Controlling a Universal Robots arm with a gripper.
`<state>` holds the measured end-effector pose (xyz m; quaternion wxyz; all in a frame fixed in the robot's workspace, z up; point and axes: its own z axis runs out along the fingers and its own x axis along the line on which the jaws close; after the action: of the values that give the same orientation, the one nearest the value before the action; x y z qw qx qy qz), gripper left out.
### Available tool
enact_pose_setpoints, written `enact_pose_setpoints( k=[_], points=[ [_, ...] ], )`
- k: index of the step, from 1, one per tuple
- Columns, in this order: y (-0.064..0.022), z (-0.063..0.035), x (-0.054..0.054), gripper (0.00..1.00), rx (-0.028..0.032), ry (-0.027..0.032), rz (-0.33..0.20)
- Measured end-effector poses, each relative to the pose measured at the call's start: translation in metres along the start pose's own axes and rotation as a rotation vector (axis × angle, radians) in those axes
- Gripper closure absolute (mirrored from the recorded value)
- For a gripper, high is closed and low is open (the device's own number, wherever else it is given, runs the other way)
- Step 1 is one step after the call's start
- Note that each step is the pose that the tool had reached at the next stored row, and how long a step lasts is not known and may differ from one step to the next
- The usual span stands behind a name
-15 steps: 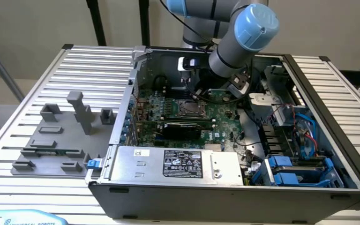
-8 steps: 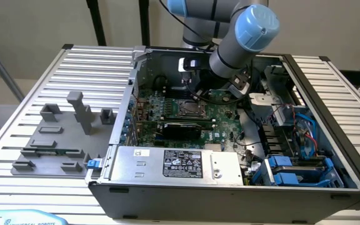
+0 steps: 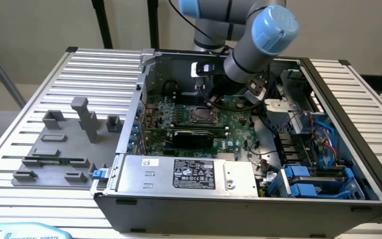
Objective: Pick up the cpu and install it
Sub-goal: 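Install the first cpu locking lever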
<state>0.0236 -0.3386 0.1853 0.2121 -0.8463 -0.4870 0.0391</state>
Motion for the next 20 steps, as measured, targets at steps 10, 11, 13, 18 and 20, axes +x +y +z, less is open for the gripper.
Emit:
enact_pose_setpoints(
  k=[10,11,13,18,20],
  points=[
    [0.0025,-0.0010,0.0000,0.89,0.0049,0.0060,-0.009],
    [0.0026,-0.0011,-0.0001,0.89,0.0057,0.0073,-0.009],
    [0.0027,-0.0012,-0.0004,0.89,0.0070,0.0091,-0.010],
    [0.0030,-0.0013,-0.0008,0.89,0.0085,0.0117,-0.011],
    [0.0030,-0.0014,-0.0009,0.89,0.0090,0.0124,-0.011]
  ],
)
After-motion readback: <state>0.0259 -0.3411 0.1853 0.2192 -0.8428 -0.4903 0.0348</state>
